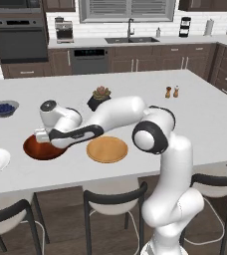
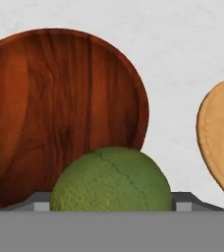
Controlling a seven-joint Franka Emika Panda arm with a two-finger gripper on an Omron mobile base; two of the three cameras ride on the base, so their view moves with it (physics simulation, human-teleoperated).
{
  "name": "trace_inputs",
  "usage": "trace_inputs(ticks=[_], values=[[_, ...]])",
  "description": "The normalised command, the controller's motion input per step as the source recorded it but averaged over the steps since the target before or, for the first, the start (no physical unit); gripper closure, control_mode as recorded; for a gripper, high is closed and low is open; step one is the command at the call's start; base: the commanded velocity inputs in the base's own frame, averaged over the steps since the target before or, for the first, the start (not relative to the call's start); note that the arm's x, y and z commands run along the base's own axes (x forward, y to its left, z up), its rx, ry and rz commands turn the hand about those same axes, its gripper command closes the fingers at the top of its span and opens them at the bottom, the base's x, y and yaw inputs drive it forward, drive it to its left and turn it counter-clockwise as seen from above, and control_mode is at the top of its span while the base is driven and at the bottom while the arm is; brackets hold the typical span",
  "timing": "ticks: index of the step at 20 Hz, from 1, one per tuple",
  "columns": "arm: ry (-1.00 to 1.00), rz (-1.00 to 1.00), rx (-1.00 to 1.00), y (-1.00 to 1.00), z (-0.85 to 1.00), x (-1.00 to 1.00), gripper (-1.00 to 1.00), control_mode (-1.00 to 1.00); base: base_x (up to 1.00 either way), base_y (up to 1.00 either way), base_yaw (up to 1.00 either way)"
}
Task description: Pick the chicken drumstick and lime from their plates and place them in the bowl. Then put the bowl in the fridge.
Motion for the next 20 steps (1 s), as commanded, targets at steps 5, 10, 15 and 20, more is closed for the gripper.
trace_inputs(ticks=[5,10,15,20], values=[[0.00,0.00,0.00,0.00,-0.38,0.32,1.00,-1.00,0.00,0.00,0.00],[0.00,0.00,0.00,0.00,-0.19,0.21,1.00,-1.00,0.00,0.00,0.00],[0.00,0.00,0.00,0.00,-0.23,0.15,1.00,-1.00,0.00,0.00,0.00],[0.00,0.00,0.00,0.00,-0.05,0.08,-1.00,-1.00,0.00,0.00,0.00]])
